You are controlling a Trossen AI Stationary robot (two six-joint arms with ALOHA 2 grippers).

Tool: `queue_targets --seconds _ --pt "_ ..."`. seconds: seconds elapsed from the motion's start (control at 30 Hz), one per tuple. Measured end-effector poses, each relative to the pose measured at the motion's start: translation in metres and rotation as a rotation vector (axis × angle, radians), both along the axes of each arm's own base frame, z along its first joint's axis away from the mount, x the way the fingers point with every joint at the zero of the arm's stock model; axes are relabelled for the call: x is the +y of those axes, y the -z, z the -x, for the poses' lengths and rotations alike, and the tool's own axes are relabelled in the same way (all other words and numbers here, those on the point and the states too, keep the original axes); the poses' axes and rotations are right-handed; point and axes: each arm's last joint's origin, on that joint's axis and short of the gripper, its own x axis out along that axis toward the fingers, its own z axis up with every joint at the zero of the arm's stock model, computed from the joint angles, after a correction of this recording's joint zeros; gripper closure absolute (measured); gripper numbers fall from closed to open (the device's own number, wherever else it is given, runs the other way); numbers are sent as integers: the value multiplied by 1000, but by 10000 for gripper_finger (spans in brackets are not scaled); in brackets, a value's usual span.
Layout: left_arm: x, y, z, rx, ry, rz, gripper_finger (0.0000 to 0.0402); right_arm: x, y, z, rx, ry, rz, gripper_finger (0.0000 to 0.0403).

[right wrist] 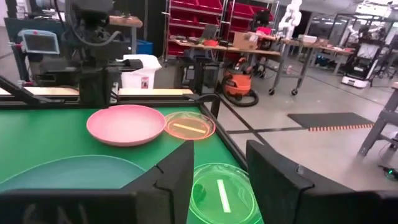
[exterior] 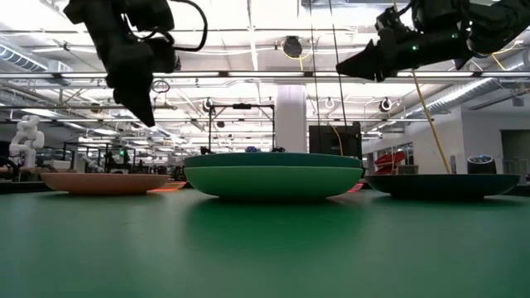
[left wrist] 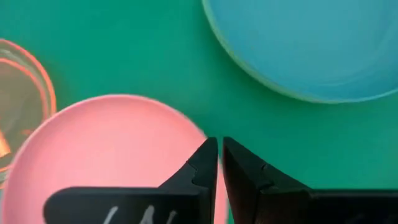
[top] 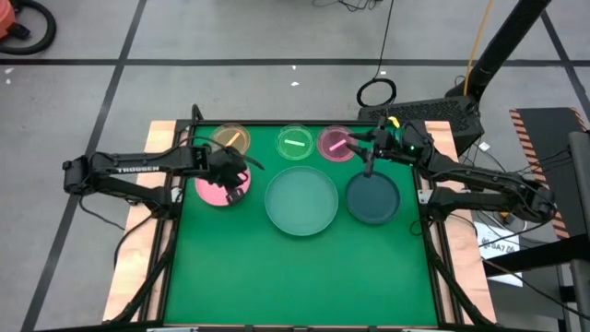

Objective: Stack plastic plates
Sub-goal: Stack the pink plate on top of the dark green plate

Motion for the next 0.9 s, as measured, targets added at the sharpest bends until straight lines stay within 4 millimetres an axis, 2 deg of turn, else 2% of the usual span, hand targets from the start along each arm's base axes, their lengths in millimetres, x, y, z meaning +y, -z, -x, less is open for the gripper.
queue_targets --seconds 0.23,0.47,0.6,0.73,0.9 --pt "-21 4 4 72 -21 122 369 0 3 0 21 -1 -22 261" --pt "-54 8 5 161 192 -69 369 0 6 0 47 -1 -43 261" --pt "-58 7 5 160 170 -181 369 0 7 1 50 0 -61 261" --pt "-61 9 4 140 140 -174 369 1 7 1 57 1 -66 261" --pt "-62 24 10 171 93 -154 360 1 10 1 86 0 -78 261"
